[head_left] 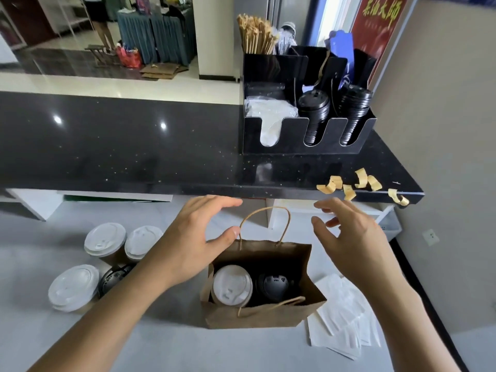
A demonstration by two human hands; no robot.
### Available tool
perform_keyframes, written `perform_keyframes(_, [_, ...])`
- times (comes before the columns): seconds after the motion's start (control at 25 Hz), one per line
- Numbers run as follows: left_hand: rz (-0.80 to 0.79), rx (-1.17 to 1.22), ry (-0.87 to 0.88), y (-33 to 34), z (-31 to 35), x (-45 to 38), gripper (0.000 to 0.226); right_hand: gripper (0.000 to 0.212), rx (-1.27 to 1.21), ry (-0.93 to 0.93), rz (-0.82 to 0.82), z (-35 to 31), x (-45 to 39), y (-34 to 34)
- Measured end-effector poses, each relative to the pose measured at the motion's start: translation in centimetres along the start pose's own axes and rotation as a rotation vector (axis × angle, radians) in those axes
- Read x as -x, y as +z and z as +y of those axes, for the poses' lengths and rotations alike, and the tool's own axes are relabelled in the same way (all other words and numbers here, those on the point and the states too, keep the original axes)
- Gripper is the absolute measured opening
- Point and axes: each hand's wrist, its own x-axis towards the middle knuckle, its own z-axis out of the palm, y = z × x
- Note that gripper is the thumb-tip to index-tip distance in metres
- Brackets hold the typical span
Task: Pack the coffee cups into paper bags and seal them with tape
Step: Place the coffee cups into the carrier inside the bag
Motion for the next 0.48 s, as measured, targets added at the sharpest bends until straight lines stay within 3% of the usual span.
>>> perform_keyframes(0.48, [0.103, -0.024, 0.134, -4.1, 4.3, -11.3, 0.041, 0.018, -0.043, -0.145, 0.12, -4.3, -11.0, -3.6])
